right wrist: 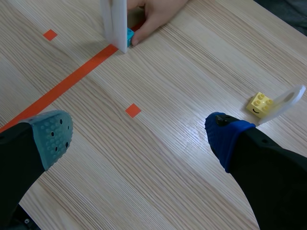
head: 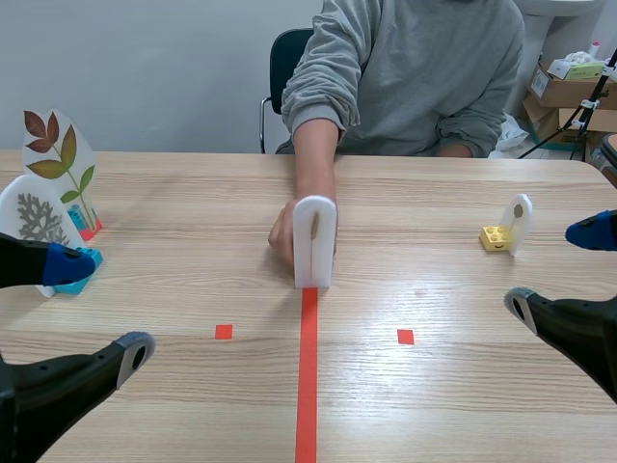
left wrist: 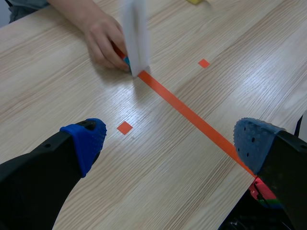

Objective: Do the leaf sorting experiment

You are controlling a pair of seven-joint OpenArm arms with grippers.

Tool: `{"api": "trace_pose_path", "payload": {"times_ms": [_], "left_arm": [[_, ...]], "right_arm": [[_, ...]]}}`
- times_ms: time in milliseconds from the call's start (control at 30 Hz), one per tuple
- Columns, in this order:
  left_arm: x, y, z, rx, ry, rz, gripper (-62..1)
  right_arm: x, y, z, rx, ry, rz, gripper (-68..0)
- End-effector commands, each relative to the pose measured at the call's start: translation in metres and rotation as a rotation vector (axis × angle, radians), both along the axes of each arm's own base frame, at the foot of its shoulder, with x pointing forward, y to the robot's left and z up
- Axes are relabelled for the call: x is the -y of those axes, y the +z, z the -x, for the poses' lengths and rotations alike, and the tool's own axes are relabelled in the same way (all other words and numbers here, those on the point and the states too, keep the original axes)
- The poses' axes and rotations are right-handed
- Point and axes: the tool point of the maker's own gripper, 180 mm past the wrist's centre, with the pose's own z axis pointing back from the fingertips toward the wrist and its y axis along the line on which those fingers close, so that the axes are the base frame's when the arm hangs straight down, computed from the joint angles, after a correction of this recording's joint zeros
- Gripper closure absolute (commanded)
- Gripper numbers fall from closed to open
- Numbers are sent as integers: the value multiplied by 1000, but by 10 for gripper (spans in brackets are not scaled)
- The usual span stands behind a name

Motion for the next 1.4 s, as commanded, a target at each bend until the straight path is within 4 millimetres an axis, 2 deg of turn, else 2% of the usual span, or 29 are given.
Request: {"api": "trace_pose_path", "payload": {"times_ms": [0, 1367], "left_arm": [[1, 4, -2, 13, -2, 14, -568], [0, 0, -1, -8, 25, 15, -568]], "right_arm": [[0, 6, -3, 21, -3, -15, -564], [0, 6, -3, 21, -3, -15, -564]]}}
